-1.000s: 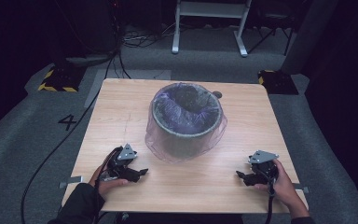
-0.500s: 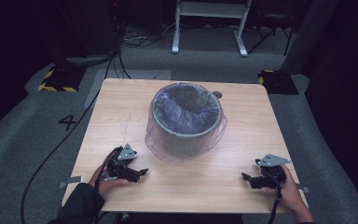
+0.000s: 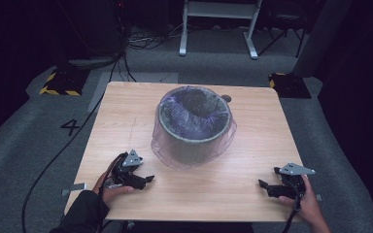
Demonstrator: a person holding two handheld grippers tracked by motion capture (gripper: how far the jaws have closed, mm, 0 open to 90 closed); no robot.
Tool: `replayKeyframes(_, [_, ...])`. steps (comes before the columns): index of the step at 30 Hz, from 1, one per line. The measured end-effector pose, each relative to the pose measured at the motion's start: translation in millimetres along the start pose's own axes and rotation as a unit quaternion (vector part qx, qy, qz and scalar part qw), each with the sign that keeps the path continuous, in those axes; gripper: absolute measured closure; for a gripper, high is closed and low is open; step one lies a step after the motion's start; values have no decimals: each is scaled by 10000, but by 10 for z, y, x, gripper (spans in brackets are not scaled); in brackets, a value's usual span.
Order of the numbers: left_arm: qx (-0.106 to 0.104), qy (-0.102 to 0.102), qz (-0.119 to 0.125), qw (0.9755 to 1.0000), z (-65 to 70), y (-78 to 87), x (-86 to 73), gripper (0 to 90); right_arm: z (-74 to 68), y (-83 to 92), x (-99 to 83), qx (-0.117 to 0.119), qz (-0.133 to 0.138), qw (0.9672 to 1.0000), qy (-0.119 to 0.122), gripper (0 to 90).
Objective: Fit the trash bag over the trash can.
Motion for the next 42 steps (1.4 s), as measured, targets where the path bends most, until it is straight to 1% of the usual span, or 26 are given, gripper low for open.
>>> replayKeyframes(2, [1, -1, -1, 10000, 0, 0, 0, 147, 36, 14, -25, -22, -23, 9999, -114, 130])
replayKeyframes(4, [2, -2, -1, 10000, -1, 0, 0, 147, 80, 32, -50, -94, -38, 9998, -191, 118])
replayKeyframes(10, [-2, -4, -9, 10000, -1, 1, 0, 147, 201, 90, -122, -215, -44, 9992, -343, 115])
replayKeyframes(13, [-9, -4, -5, 10000, -1, -1, 1, 147, 285, 118, -160, -371, -47, 9979, -521, 97])
replayKeyframes(14, [-10, -5, -5, 10000, -1, -1, 1, 146, 321, 127, -176, -445, -70, 9970, -623, 89])
replayKeyframes(17, [-6, -7, -7, 10000, -1, -1, 1, 146, 378, 152, -208, -558, -79, 9956, -749, 86])
replayKeyframes(20, [-4, -6, -6, 10000, -1, -1, 1, 146, 396, 161, -219, -573, -76, 9953, -783, 86])
replayKeyframes(42, [-19, -20, -6, 10000, 2, -2, 2, 146, 398, 150, -213, -578, -89, 9952, -780, 75])
Point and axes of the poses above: each handheld gripper's, and its own axes: y roughly backward along the jaws, x roughly out of its top, z roughly to its right, the point moved 8 cm from there along -y, roughly forward along the jaws, and after that the axes turned 7 degrees about -z, right-handed, at the moved point
